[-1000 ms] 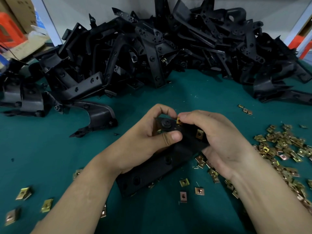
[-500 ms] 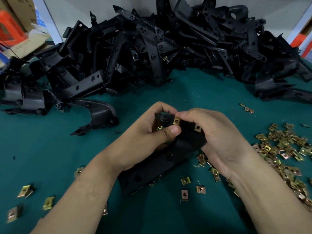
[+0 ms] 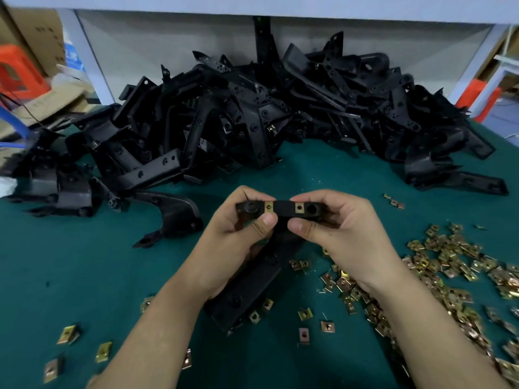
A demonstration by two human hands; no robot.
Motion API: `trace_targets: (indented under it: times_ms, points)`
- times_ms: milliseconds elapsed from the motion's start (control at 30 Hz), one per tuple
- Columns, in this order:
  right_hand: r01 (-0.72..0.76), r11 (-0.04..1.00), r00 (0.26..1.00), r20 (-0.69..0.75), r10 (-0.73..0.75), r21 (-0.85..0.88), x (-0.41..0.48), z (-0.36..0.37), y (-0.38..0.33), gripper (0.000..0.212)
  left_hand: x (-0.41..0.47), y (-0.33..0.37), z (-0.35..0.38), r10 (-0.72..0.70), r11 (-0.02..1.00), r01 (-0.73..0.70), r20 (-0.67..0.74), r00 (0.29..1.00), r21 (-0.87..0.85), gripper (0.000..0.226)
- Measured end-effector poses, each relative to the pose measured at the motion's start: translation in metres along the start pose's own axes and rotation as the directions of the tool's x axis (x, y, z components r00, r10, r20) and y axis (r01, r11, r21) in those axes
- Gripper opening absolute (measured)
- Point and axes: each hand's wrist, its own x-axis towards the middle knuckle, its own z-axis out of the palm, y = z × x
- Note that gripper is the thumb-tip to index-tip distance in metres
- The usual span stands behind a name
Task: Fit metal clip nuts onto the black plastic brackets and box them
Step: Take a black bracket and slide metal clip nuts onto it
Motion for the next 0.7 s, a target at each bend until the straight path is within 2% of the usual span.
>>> trace_targets:
  times_ms: [100, 233, 367, 433, 500, 567, 700]
  points:
    - [0.042, 0.998, 0.999, 0.028, -0.041, -0.054, 0.004, -0.002, -0.008, 0.025, 0.0, 0.007, -0.001, 0.014, 1.0, -0.014, -0.018, 1.0, 0.025, 0.014]
    - [0.123, 0.965, 0.989, 0.11, -0.1, -0.233, 0.011, -0.009, -0.028, 0.023, -0.003, 0.019, 0.003, 0.037, 0.998, -0.033, -0.088, 0.995, 0.044, 0.016]
    - [0.144, 0.951, 0.985, 0.129, -0.112, -0.275, 0.009, -0.019, -0.046, 0.021, -0.007, 0.036, 0.016, 0.036, 0.992, -0.025, -0.085, 0.996, 0.126, 0.015]
    - [0.147, 0.956, 0.987, 0.108, -0.123, -0.255, 0.004, -0.03, -0.054, 0.022, -0.01, 0.047, 0.022, -0.022, 0.991, 0.019, 0.023, 0.999, 0.132, 0.023]
    - [0.132, 0.97, 0.991, 0.044, -0.125, -0.204, -0.005, -0.045, -0.06, 0.024, -0.014, 0.055, 0.026, -0.121, 0.992, 0.123, 0.188, 0.975, 0.001, 0.05]
    - [0.137, 0.971, 0.988, -0.038, -0.147, -0.194, -0.019, -0.065, -0.063, 0.025, -0.019, 0.06, 0.033, -0.157, 0.974, 0.203, 0.344, 0.926, -0.101, 0.07]
    - [0.139, 0.97, 0.963, -0.202, -0.18, -0.2, -0.062, -0.11, -0.066, 0.023, -0.023, 0.056, 0.062, -0.169, 0.966, 0.238, 0.446, 0.879, -0.104, 0.073]
